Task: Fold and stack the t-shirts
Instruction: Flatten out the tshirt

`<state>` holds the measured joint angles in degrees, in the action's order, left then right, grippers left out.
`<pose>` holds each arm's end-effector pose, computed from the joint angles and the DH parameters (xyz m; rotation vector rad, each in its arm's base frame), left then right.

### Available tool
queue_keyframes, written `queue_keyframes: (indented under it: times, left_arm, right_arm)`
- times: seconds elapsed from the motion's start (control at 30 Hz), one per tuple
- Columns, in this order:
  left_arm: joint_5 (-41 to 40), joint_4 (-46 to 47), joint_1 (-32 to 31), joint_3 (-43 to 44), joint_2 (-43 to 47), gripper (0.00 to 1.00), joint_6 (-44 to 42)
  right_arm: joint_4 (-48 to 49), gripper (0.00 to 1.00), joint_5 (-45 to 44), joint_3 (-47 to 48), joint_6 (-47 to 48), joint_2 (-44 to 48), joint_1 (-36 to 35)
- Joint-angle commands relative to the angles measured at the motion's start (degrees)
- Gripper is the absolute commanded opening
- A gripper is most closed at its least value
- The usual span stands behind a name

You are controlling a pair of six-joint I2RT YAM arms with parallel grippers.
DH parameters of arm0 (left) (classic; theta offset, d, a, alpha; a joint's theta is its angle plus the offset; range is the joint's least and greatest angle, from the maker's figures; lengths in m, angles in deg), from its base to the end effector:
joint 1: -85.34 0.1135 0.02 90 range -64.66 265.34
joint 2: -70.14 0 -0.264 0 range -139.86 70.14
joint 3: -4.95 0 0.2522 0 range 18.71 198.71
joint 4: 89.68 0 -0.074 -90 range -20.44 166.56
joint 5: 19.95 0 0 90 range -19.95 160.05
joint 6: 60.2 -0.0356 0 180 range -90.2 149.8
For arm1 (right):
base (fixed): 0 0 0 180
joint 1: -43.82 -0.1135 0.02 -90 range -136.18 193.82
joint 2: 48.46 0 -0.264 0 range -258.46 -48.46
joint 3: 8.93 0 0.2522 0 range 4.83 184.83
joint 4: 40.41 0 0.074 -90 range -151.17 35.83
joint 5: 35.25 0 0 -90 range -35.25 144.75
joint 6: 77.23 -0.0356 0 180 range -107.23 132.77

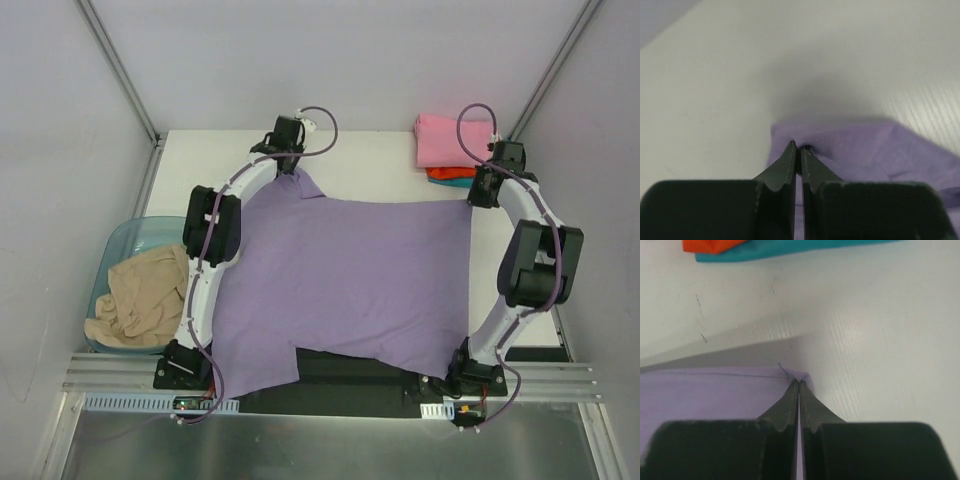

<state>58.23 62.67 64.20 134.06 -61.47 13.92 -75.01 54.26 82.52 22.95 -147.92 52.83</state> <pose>0.5076 -0.1885 0.2452 0.5441 2.0166 0.1605 0.3889 -0.0620 0.2646 -0.0193 2.3212 -0.1796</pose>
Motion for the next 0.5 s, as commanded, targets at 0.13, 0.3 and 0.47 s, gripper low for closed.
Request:
queue_keyframes:
  times: [0.13,0.3,0.47]
  left_arm:
    - [6.5,2.0,0.7,4.7,-3.0,0.0,2.8]
    - [4.0,2.0,1.3,3.8,-2.4,0.0,4.5]
    - [2.9,2.0,1.4,-2.6,4.9,0.0,9.8]
  right_arm:
    - [3.6,0.01,5.9,12.5,-1.1,-13.2,0.3]
    - [2.4,0.01,7.3,14.7,0.4,-14.2,0.3]
    - [2.4,0.02,8.4,10.0,0.9,-9.4,0.2]
